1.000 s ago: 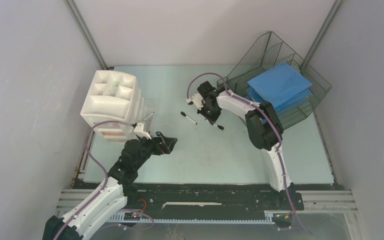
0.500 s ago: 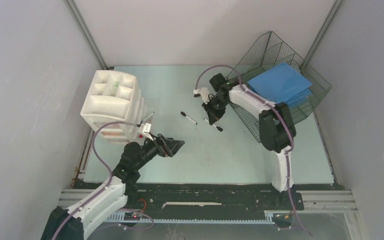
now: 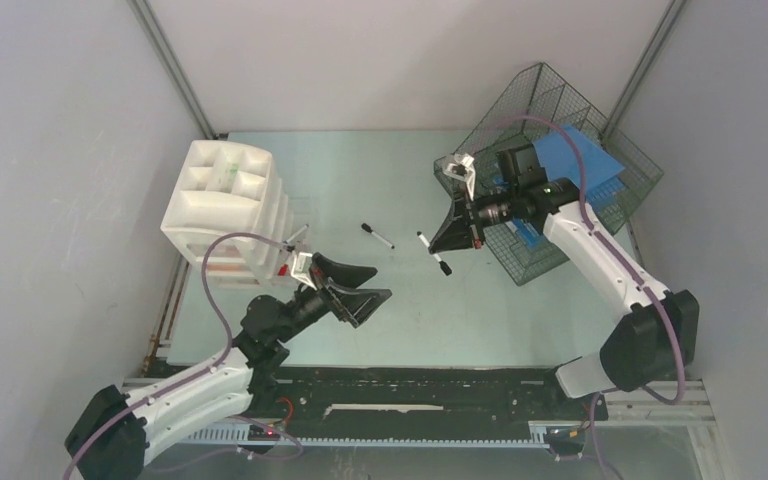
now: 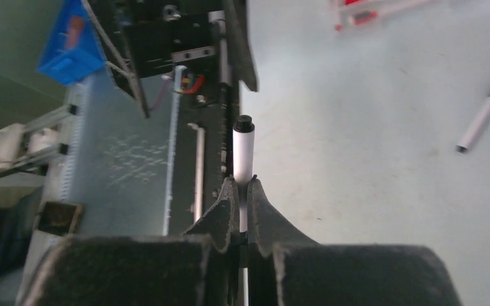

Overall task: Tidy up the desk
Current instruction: Pick up the stationery from the center of the board.

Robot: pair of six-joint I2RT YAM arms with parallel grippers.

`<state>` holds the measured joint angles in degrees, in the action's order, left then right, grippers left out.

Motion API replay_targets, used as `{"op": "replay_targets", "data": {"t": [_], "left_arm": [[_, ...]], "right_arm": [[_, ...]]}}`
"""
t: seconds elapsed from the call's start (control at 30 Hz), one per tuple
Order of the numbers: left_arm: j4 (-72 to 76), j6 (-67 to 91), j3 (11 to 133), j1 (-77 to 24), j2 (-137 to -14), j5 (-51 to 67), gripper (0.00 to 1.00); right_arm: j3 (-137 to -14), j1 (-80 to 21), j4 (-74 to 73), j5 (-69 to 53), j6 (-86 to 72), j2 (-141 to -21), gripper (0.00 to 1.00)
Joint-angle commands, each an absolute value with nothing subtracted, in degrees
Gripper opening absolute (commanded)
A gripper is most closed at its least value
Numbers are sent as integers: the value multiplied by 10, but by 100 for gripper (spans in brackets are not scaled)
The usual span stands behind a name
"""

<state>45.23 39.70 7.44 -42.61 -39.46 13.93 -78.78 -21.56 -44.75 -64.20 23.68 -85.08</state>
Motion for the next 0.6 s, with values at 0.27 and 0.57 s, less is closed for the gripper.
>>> {"op": "replay_targets", "data": {"t": [0.27,0.57], "left_arm": [[613,384,178,-490,-544,75,98],[653,405,228,-526,-639,69,79]], "right_arm": [[-672,-171,-136,-871,3,-808,0],[-673,-172,-134,-881,3,-805,0]]}}
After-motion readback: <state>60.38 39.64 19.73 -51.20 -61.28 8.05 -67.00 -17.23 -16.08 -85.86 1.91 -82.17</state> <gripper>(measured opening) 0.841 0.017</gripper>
